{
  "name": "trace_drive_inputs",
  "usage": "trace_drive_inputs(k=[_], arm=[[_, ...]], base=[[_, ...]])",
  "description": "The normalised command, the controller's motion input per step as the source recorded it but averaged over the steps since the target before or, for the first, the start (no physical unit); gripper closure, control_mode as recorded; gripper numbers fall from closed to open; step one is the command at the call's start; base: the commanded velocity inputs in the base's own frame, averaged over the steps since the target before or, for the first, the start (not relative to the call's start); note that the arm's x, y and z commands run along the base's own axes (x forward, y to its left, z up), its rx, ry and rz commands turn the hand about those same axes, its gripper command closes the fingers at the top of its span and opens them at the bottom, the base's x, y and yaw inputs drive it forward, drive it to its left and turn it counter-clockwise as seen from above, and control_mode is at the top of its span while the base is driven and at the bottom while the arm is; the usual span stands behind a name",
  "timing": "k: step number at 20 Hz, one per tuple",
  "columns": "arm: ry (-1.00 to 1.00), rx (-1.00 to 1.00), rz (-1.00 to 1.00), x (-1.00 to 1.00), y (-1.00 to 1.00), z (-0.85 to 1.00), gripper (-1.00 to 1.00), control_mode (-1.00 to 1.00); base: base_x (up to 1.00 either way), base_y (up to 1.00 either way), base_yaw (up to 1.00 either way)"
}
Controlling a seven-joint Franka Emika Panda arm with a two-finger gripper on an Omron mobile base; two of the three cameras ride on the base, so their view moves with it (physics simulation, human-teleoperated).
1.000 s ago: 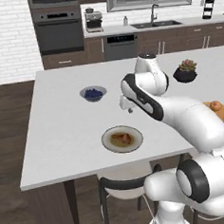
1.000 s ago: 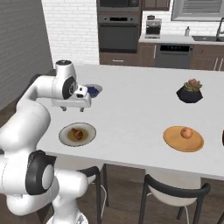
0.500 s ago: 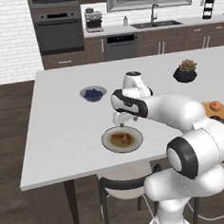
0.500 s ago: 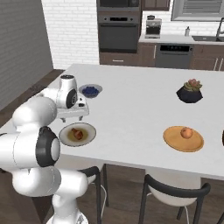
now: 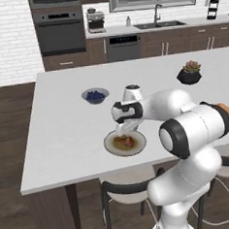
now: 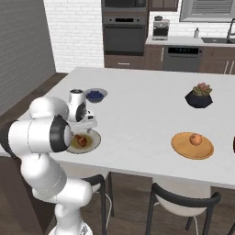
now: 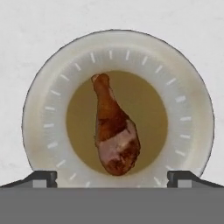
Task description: Pick the chicken drumstick and onion from their plates and place them in the bowl. Then put the bowl in the fridge.
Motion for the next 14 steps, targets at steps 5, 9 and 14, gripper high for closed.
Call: trace_drive_inputs(k=[5, 9, 14], arm=[[0.00, -0.08, 0.04, 0.04, 0.05, -0.65, -1.00, -1.00], [0.00, -0.03, 0.02, 0.00, 0.03, -0.40, -1.00, -1.00], [0.00, 0.00, 0.02, 0.01, 0.00, -0.15, -1.00, -1.00]], base=[[0.00, 0.00, 0.00], [0.00, 0.00, 0.00], [0.00, 0.00, 0.00]])
